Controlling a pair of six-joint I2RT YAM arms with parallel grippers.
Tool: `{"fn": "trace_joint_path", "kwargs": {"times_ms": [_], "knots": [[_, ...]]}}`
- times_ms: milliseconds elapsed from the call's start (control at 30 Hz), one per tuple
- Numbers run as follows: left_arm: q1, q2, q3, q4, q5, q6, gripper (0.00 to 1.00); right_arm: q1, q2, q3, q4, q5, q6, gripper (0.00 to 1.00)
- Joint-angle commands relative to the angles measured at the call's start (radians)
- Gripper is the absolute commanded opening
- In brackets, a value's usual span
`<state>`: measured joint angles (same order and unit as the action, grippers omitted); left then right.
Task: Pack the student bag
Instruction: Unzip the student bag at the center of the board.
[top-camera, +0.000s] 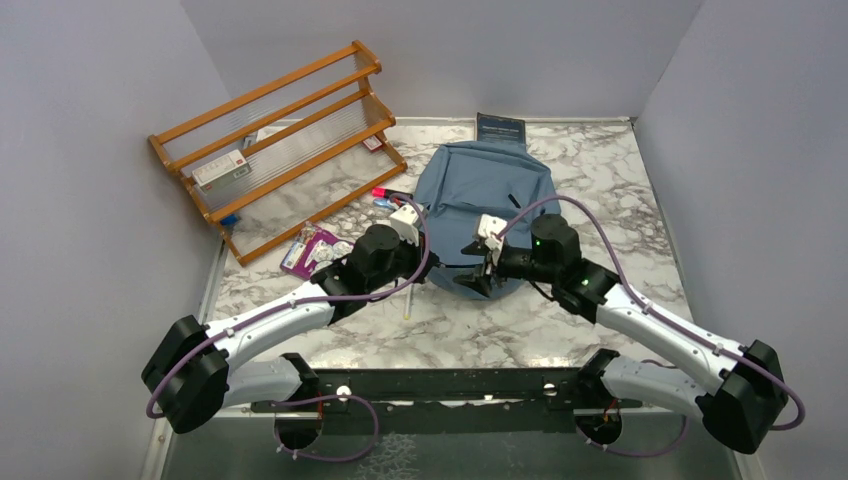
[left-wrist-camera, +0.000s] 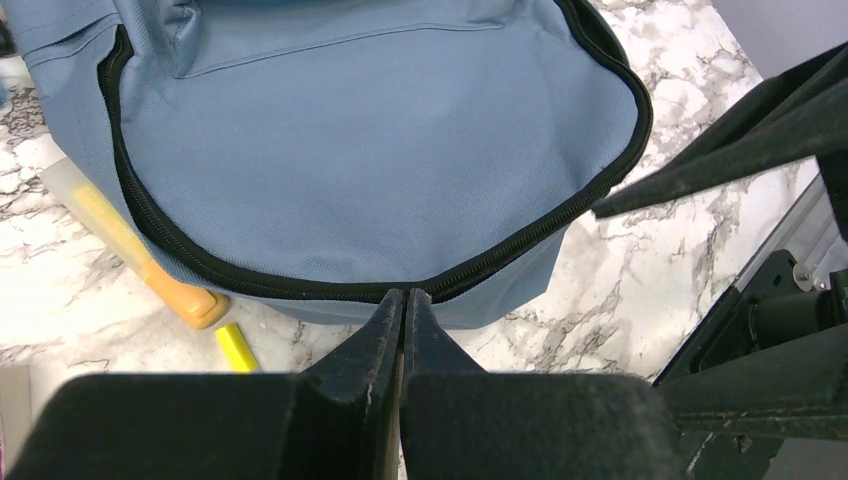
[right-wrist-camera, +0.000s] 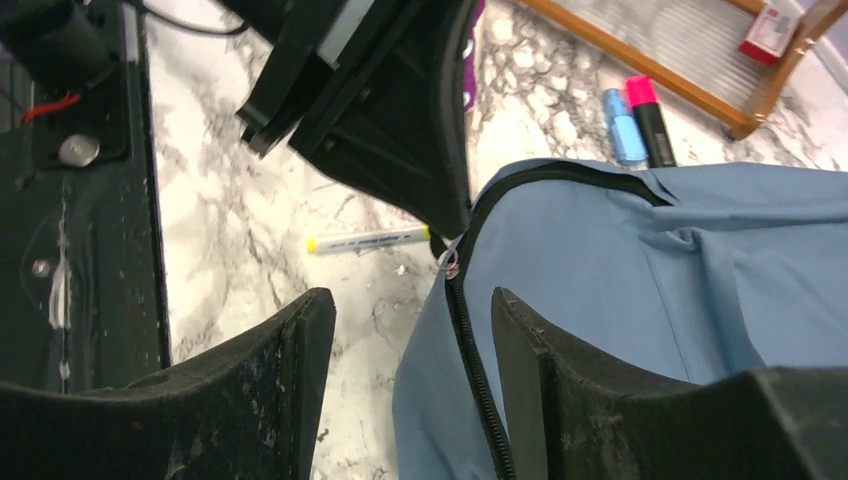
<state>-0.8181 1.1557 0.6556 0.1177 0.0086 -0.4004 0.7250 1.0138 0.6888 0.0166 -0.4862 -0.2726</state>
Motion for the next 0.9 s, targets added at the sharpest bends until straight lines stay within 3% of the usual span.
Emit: {"fn": "trace_joint_path", "kwargs": {"times_ms": [0, 200, 867], "knots": [[0.005, -0.011, 0.006, 0.004, -0.026, -0.003, 0.0, 0.002, 0.027, 0.017, -0.097, -0.116, -0.164, 0.62], [0.004, 0.001, 0.019, -0.006, -0.035, -0.005, 0.0, 0.002, 0.062, -0.009, -0.101, -0.102, -0.257, 0.62], [0.004, 0.014, 0.029, 0.007, -0.02, -0.008, 0.0, 0.002, 0.189, 0.049, -0.114, -0.054, -0.298, 0.58]]}}
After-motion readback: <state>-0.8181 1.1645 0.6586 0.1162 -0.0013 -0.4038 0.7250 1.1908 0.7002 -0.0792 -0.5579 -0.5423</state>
